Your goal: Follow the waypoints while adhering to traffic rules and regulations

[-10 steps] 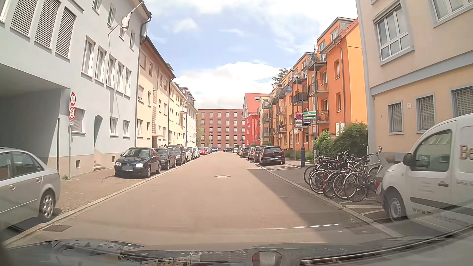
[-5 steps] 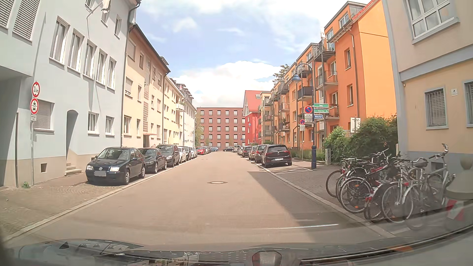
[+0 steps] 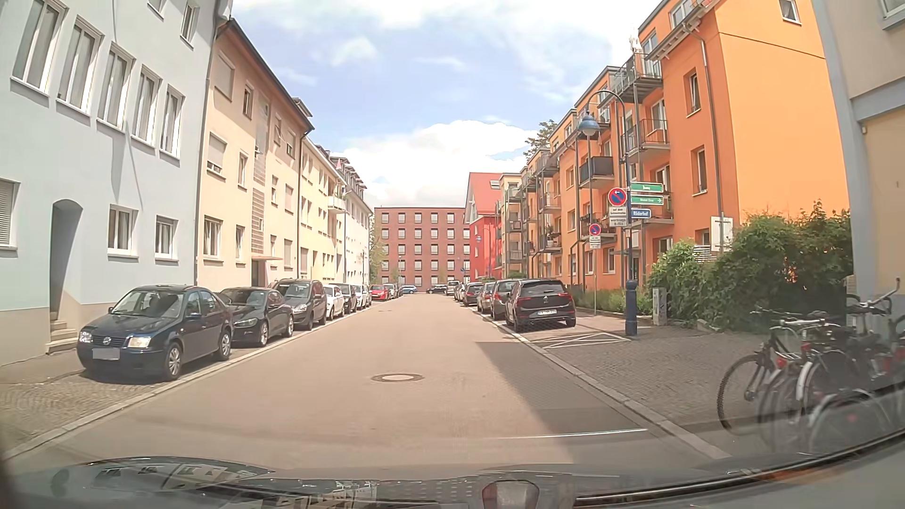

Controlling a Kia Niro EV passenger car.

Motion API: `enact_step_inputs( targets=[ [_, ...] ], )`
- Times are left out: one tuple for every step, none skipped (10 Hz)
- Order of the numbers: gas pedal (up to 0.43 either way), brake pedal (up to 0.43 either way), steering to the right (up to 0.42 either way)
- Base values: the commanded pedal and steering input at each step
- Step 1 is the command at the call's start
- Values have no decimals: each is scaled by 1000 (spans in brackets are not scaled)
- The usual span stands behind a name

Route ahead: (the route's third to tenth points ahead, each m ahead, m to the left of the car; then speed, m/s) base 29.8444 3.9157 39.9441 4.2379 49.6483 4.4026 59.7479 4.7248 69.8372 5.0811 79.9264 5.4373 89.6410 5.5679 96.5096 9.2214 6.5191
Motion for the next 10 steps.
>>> enact_step_inputs(
  targets=[
    [130, 0, -3],
    [130, 0, -5],
    [130, 0, -9],
    [130, 0, -12],
    [130, 0, -16],
    [118, 0, -21],
    [98, 0, -24],
    [87, 0, -29],
    [87, 0, -33],
    [87, 0, -34]
  ],
)
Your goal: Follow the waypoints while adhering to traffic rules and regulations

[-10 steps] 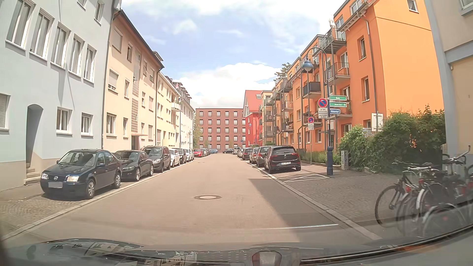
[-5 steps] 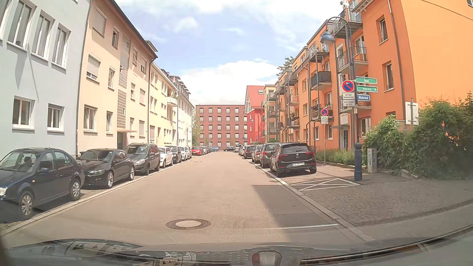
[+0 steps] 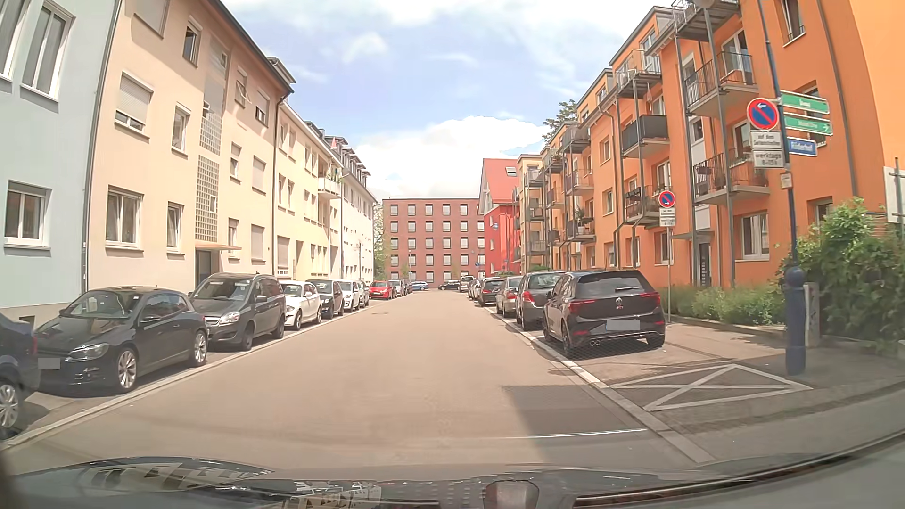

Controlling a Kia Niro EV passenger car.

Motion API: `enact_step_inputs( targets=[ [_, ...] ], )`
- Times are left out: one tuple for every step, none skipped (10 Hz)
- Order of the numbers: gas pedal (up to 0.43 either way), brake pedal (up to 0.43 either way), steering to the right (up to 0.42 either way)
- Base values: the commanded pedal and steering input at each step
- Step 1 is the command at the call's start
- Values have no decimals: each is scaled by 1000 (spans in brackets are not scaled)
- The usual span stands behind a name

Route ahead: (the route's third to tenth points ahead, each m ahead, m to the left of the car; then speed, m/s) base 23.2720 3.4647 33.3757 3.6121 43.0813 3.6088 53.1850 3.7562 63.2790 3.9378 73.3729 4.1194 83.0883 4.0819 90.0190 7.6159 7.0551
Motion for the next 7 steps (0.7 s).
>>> enact_step_inputs(
  targets=[
    [87, 0, -34],
    [87, 0, -33],
    [87, 0, -29],
    [87, 0, -24],
    [87, 0, -14],
    [87, 0, -7],
    [87, 0, -7]
  ],
)
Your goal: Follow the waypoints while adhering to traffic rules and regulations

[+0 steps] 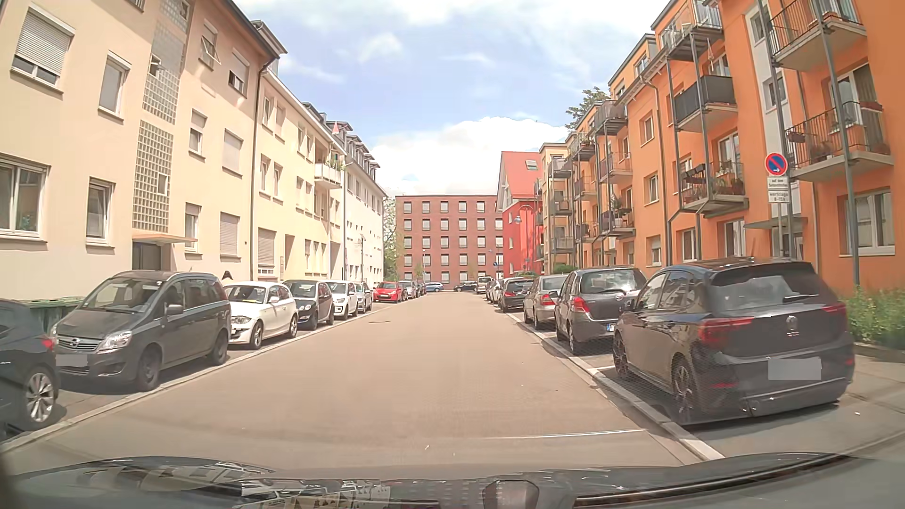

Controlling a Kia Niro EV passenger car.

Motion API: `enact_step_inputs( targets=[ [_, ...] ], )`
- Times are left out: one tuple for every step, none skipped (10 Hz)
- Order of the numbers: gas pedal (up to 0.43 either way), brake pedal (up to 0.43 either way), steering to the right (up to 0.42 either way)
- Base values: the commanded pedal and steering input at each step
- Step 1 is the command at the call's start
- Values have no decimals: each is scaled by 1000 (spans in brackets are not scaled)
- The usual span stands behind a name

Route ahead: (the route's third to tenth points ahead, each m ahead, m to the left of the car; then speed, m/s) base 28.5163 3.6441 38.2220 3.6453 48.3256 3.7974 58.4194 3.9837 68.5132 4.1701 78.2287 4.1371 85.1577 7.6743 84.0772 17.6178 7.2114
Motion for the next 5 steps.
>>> enact_step_inputs(
  targets=[
    [87, 0, -8],
    [87, 0, -6],
    [87, 0, -4],
    [87, 0, -4],
    [87, 0, -4]
  ],
)
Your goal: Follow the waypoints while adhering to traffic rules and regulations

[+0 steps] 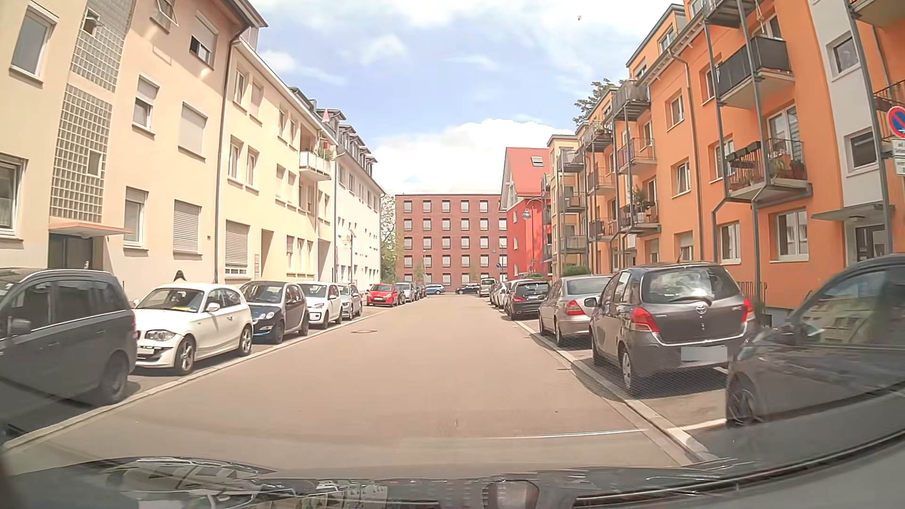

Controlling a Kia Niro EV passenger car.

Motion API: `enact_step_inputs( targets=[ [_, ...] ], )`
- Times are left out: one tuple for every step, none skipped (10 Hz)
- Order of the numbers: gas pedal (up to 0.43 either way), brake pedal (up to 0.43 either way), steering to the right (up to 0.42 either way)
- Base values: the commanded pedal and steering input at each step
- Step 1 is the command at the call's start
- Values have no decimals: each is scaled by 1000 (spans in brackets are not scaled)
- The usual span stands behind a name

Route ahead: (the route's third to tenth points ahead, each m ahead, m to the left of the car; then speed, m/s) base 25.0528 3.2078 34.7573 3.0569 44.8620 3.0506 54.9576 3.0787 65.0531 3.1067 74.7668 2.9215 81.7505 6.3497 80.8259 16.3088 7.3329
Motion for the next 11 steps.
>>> enact_step_inputs(
  targets=[
    [79, 0, -3],
    [79, 0, -1],
    [67, 0, -2],
    [67, 0, -3],
    [67, 0, -5],
    [67, 0, -6],
    [67, 0, -6],
    [67, 0, -6],
    [67, 0, -6],
    [67, 0, -6],
    [67, 0, -6]
  ],
)
